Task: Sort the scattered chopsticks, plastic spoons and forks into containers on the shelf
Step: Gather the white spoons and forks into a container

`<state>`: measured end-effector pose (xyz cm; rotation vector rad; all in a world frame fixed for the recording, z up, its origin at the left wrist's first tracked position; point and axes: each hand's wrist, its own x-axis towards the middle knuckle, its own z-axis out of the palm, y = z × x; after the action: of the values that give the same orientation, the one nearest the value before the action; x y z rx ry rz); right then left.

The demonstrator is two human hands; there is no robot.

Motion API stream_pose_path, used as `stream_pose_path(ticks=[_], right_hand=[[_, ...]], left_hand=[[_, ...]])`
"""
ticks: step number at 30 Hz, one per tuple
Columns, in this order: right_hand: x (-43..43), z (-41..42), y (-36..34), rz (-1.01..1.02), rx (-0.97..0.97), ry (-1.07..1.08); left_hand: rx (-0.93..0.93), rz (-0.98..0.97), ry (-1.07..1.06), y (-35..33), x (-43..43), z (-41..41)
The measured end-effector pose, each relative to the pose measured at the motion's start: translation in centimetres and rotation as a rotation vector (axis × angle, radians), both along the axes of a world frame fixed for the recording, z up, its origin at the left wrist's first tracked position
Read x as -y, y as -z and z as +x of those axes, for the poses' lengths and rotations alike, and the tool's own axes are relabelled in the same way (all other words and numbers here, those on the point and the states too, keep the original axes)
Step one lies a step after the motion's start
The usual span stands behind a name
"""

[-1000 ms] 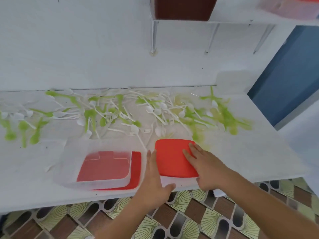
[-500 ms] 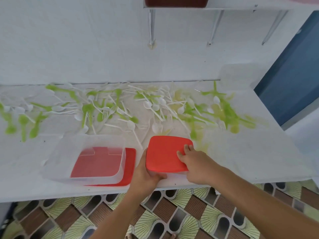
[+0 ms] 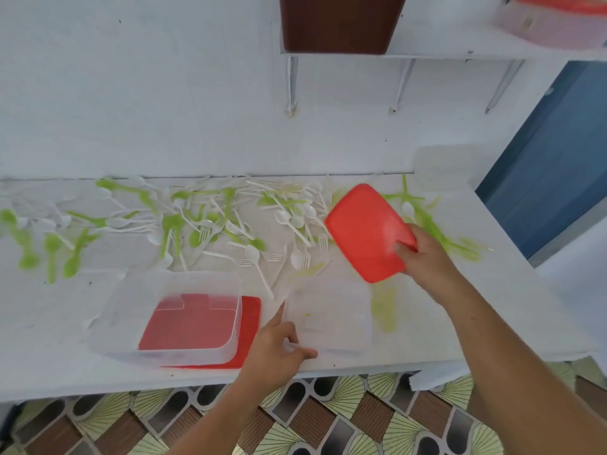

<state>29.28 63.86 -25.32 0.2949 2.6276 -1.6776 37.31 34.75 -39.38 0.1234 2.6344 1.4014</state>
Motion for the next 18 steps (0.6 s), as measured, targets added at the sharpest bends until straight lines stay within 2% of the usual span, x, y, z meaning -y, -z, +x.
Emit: stream_pose_path(ticks=[4,8,13,18], right_hand=[[-3.2,1.4,-0.8,-0.163,-0.036,0.25],[-3.6,3.1,0.8,-0.276,0.0,0.363],[-0.5,3.2,6.6,-0.347,0.207,0.276],[3.3,3.2,9.2,-0.447,0.503,0.075]], left_hand=[[-0.076,0.072,-0.064,-2.9,0.4,1.9],[-0.15,0.169,-0.128,-6.2,0.7,3.0],[-0.168,0.178,-0.072,-6.1,0.9,2.6],[-0.156,0.045,0.035,-3.7,1.2,2.1]])
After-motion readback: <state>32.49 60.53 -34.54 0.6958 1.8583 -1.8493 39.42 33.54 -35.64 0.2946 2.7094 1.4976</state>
